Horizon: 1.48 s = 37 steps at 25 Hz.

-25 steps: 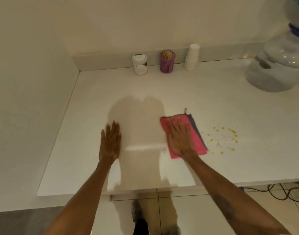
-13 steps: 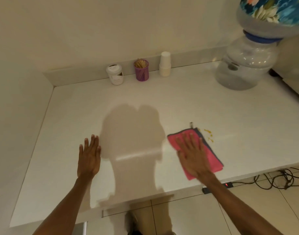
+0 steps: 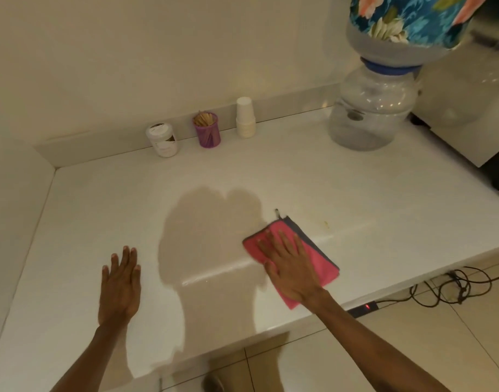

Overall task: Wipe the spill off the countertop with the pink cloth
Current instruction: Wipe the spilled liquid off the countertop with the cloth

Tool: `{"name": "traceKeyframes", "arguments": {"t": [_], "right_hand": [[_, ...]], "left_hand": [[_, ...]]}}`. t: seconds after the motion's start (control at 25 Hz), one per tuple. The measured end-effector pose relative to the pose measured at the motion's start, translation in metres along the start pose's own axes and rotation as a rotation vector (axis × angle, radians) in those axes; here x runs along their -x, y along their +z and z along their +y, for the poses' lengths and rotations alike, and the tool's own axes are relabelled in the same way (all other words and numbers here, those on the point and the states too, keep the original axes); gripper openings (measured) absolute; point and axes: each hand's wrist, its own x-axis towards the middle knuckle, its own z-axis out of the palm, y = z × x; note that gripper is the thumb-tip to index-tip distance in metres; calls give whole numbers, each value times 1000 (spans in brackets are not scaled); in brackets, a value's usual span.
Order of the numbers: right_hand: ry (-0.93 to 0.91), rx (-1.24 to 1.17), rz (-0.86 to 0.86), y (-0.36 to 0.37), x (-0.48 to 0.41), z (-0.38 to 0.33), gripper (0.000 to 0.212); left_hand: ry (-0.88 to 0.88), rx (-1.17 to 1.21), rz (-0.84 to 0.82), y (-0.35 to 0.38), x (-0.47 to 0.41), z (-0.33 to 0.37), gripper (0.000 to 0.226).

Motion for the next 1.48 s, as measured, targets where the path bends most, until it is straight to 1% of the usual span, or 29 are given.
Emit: {"name": "traceKeyframes", "arguments": {"t": [0.12,0.2,0.24,0.32,0.4,0.48,0.6,0.68,0.76,0.84,0.88,0.96,1.0,1.08,1.16,1.28,1.36,1.48], "right_hand": [[236,4,30,-10,20,70,60],[391,-16,29,-27,1,109,61],[440,-7,27,-34,-16,118,60],[455,-13,2,-41,-54,110,58],[375,-55,-20,-38,-81,70,57],[222,-109,-32,-30,-86,6,54],[-47,-146,-28,-6,-63,-106,53],[-198,-157,-36,11,-37,-162,53],[-279,-173,-13,24,-11,-174,52],[-314,-136,58,22,2,-144,51],[-293,-113,86,15,4,-119,50],[-117,-105,157,-1,0,-50,46],[7,-110,150,-8,-3,-11,45],[237,-52,84,-24,-8,59,53],[383,-10,43,-32,-21,102,57],[490,-30,34,-37,-60,107,57],[482,-48,16,-37,-92,92,57],[403,-83,-16,-37,-141,55,57]], "left_hand": [[5,1,7,2,0,0,52],[3,5,10,2,1,1,59],[11,4,16,1,1,2,62],[19,9,25,0,-1,4,63],[21,13,28,0,-1,5,63],[23,17,28,1,0,5,62],[13,7,23,2,-1,3,52],[-2,2,5,3,-2,3,49],[-16,9,-11,2,-2,3,51],[-15,15,-4,1,-1,2,51],[-6,12,-2,1,1,2,51],[8,8,-3,0,1,2,57],[13,9,0,0,1,1,61],[18,3,4,1,0,-1,64],[17,2,7,2,-1,-2,64],[9,16,7,2,-3,-4,63],[1,20,11,2,-2,-3,61],[-9,-1,15,3,-4,-4,60]]}}
